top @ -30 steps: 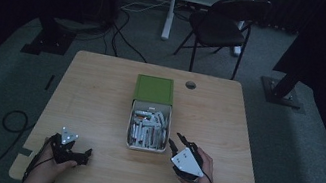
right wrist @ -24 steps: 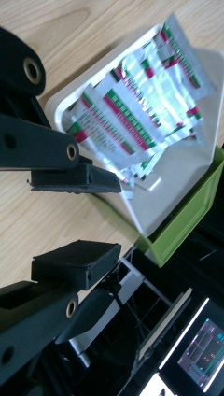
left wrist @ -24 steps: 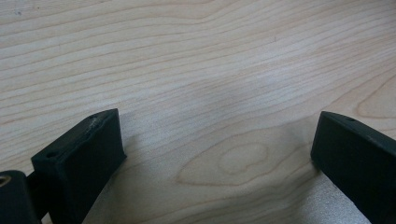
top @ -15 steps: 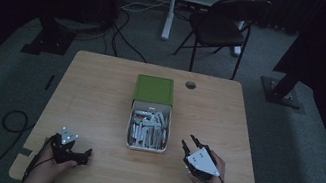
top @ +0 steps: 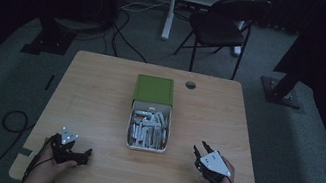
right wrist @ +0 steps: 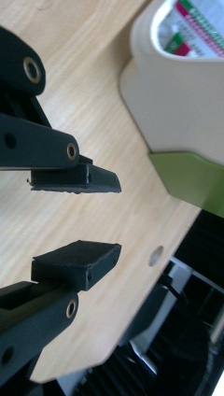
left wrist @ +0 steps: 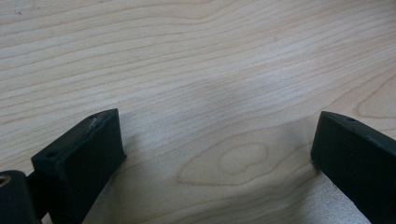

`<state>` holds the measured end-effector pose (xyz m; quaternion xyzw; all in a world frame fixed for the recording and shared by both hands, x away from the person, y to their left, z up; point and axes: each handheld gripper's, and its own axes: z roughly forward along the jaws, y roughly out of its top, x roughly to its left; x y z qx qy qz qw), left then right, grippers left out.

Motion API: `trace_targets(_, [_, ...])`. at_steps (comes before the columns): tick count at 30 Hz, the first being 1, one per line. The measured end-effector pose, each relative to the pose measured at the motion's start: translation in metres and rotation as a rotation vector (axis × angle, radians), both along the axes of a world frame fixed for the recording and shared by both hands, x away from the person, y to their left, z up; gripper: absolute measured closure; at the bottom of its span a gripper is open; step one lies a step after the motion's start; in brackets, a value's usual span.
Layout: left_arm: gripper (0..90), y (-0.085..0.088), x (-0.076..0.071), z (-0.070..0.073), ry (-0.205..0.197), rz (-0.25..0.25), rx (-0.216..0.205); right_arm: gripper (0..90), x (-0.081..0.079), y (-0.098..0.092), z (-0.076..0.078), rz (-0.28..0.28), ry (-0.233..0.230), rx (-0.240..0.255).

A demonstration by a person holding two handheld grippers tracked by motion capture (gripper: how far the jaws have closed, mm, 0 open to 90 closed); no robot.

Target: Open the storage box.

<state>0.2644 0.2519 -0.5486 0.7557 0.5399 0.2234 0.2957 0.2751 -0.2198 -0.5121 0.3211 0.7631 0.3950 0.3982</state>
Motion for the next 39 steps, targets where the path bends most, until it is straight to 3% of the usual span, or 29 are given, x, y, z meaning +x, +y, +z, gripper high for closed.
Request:
trace_targets(3, [3.0, 0.0, 0.0, 0.0, 0.0, 0.001, 0.0, 62.0, 0.001, -0.004, -0.004, 0.001, 0.028, 0.016])
trace_targets(5, [3.0, 0.0, 0.0, 0.0, 0.0, 0.003, 0.0, 54.3, 0.003, -0.009, -0.009, 0.004, 0.071, 0.043])
trace_targets(10, [3.0, 0.0, 0.0, 0.0, -0.002, 0.005, -0.002, 51.0, 0.004, -0.015, -0.013, -0.006, 0.103, 0.083])
trace_targets(11, [3.0, 0.0, 0.0, 0.0, 0.0, 0.003, -0.001, 46.0, 0.005, -0.019, -0.015, -0.001, 0.13, 0.108])
trace_targets(14, [3.0, 0.0, 0.0, 0.0, -0.001, 0.005, -0.002, 44.5, 0.005, -0.021, -0.016, -0.003, 0.141, 0.115])
trace_targets(15, [3.0, 0.0, 0.0, 0.0, 0.0, 0.004, -0.001, 37.3, 0.005, -0.022, -0.017, 0.002, 0.166, 0.149])
trace_targets(16, [3.0, 0.0, 0.0, 0.0, 0.0, 0.004, -0.001, 37.3, 0.005, -0.022, -0.017, 0.002, 0.166, 0.149])
trace_targets(17, [3.0, 0.0, 0.0, 0.0, -0.002, 0.006, -0.002, 31.8, 0.005, -0.023, -0.017, 0.015, 0.198, 0.191])
trace_targets(20, [3.0, 0.0, 0.0, 0.0, -0.001, 0.005, -0.002, 29.8, 0.005, -0.023, -0.018, 0.015, 0.215, 0.188])
trace_targets(21, [3.0, 0.0, 0.0, 0.0, -0.002, 0.006, -0.002, 27.7, 0.005, -0.023, -0.019, -0.002, 0.241, 0.211])
trace_targets(28, [3.0, 0.0, 0.0, 0.0, -0.002, 0.006, -0.002, 27.7, 0.007, -0.028, -0.023, -0.004, 0.272, 0.186])
trace_targets(32, [3.0, 0.0, 0.0, 0.0, -0.002, 0.006, -0.002, 24.0, 0.007, -0.032, -0.025, 0.01, 0.31, 0.164])
trace_targets(33, [3.0, 0.0, 0.0, 0.0, -0.002, 0.006, -0.002, 22.3, 0.007, -0.036, -0.028, 0.01, 0.34, 0.144])
trace_targets(39, [3.0, 0.0, 0.0, 0.0, -0.001, 0.006, -0.002, 23.2, 0.01, -0.044, -0.033, -0.008, 0.343, 0.153])
